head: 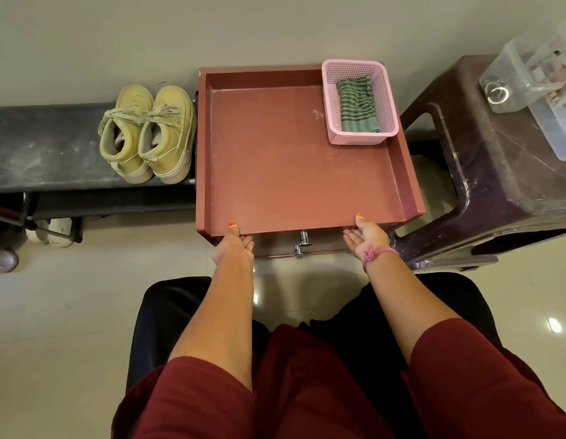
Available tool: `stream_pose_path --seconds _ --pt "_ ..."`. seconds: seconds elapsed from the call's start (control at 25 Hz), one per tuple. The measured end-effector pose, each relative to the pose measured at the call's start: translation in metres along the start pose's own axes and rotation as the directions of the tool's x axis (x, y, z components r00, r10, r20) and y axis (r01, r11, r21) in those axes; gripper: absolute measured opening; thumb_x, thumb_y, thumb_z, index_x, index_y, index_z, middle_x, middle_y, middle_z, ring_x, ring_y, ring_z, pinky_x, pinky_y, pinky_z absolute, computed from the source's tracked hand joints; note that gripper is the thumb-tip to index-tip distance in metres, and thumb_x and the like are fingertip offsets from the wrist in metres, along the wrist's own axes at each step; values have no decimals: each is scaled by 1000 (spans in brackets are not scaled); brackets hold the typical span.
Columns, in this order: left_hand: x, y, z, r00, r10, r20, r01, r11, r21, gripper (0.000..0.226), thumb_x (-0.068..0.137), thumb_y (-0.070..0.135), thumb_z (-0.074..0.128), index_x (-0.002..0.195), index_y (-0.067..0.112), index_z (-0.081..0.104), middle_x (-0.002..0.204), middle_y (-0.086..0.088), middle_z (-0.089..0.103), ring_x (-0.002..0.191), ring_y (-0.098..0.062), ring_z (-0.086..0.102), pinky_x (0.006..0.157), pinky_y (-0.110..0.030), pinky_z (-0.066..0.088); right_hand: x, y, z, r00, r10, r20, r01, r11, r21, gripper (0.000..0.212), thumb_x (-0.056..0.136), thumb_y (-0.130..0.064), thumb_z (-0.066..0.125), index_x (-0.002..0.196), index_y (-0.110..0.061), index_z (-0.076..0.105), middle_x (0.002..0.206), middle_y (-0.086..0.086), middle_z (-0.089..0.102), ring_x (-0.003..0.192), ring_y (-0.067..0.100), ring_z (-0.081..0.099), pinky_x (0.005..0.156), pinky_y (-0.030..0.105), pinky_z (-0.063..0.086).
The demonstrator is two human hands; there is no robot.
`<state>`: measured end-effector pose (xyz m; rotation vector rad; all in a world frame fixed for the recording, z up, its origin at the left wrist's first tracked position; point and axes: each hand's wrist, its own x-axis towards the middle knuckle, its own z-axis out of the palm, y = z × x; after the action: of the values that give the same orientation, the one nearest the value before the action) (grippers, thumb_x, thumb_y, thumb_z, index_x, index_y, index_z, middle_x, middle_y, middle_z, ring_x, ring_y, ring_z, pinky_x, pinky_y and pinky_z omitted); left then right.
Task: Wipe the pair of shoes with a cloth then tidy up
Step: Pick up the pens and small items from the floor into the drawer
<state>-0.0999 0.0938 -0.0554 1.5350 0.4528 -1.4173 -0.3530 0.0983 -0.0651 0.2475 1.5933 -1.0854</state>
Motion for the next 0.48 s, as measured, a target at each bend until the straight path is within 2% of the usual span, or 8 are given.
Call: stream_pose_path --seconds 0.2,0.36,0.48 --pt "-7 1 -4 999 1 42 -4 996 87 53 93 25 61 132 -5 43 137 -19 53 126 -30 53 108 -41 40 -3 0 -1 1000 -17 1 17 999 -43 42 88 -19 66 121 1 49 117 17 59 93 24 63 81 34 54" --pt "-17 3 -15 999 2 35 -8 982 187 40 96 21 59 130 1 50 136 -15 55 122 -26 57 108 -39 38 -14 -4 -2 1000 8 15 -8 998 -59 46 91 -12 61 132 1 43 130 21 52 113 30 58 94 41 47" --pt "-26 5 -20 998 5 69 -18 982 189 38 98 16 54 133 3 49 138 -14 53 125 -25 55 109 -39 36 -28 -6 -1 1000 7 28 -5 997 -72 45 93 -4 54 135 2 40 136 19 47 121 30 53 95 40 45"
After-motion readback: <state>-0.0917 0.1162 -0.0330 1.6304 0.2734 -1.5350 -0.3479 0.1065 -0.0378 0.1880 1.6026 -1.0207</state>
